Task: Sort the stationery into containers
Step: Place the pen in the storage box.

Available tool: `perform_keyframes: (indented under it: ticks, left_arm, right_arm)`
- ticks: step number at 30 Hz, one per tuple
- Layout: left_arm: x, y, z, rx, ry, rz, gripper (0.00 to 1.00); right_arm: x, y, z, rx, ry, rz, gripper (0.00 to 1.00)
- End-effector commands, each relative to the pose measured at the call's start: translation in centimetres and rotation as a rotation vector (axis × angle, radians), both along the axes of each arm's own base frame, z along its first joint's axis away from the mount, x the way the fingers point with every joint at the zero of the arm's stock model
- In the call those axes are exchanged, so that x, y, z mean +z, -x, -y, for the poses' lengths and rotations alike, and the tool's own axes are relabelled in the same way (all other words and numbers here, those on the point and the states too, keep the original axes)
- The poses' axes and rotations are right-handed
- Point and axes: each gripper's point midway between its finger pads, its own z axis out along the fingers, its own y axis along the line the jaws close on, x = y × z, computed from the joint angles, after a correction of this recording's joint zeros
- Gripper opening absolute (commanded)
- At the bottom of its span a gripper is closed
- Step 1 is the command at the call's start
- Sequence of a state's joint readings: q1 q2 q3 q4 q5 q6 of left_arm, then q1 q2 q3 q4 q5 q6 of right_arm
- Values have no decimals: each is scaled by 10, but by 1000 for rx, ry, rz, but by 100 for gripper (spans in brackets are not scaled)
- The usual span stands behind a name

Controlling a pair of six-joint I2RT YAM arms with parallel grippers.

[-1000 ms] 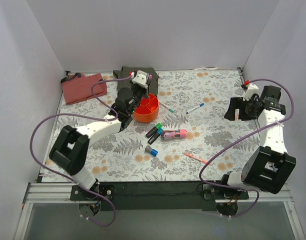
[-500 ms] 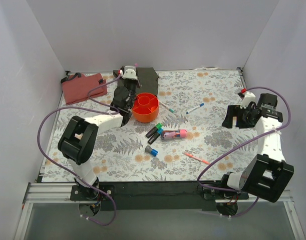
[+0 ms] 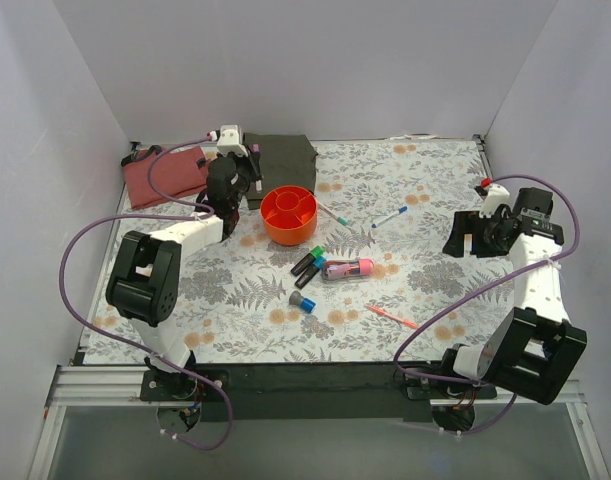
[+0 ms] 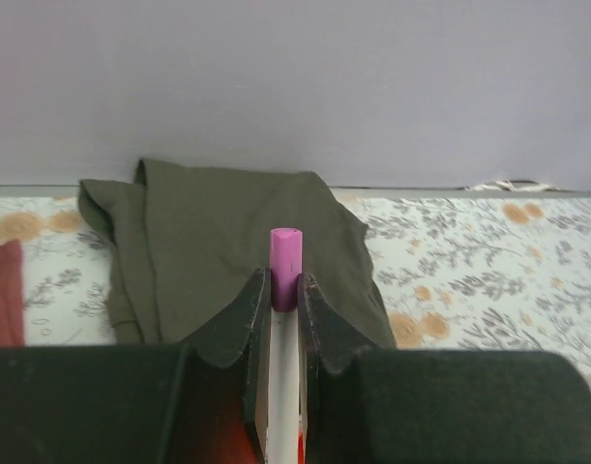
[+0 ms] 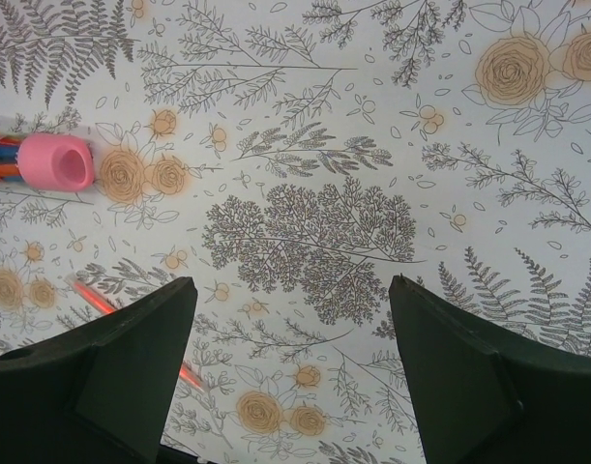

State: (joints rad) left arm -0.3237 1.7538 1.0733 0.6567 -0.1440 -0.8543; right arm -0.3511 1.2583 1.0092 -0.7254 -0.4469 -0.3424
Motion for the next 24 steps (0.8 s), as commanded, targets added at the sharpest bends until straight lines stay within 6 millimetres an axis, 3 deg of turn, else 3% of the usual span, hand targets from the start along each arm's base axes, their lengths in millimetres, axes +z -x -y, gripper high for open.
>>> perform_keyframes:
  ticks: [1,9,17,20,23,24]
  left_arm:
    - [22,9,22,-98,53,6,0]
    - [-9,8,40,-142,38,-62,0]
    - [-45,22,58,-165,32,-146,0]
    - [-41,16,52,-113,46,-136,0]
    - [-37,16,52,-109,36,-122,14]
    - [-35,16,52,-109,33,-120,23]
  right_arm:
    - [-6,-3,0,-4,-8,2,89]
    - [-3,-14,6,3,10,4,89]
    - [-6,-16,6,7,3,-5,89]
    - [-6,-15,5,9,5,-3,89]
    - [-8,-14,6,6,7,-10,89]
    - [-10,-13,5,7,5,-14,89]
